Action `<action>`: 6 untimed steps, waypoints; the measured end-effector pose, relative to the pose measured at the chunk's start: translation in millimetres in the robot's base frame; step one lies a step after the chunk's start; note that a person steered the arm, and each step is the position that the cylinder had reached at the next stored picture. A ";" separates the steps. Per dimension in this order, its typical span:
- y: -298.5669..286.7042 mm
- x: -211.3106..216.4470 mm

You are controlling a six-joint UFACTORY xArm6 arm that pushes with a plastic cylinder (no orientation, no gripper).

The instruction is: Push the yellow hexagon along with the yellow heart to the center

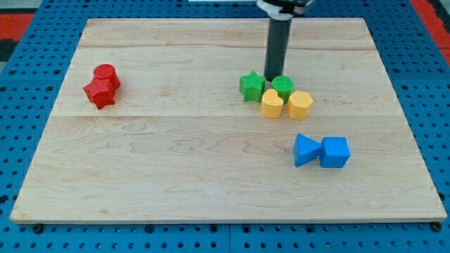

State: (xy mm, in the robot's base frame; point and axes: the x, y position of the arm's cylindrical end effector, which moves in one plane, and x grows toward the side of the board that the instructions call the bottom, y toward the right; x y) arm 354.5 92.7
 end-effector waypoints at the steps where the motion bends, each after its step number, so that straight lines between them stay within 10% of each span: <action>1: 61.3 -11.0; 3: 113.8 54.4; 6: -33.3 77.5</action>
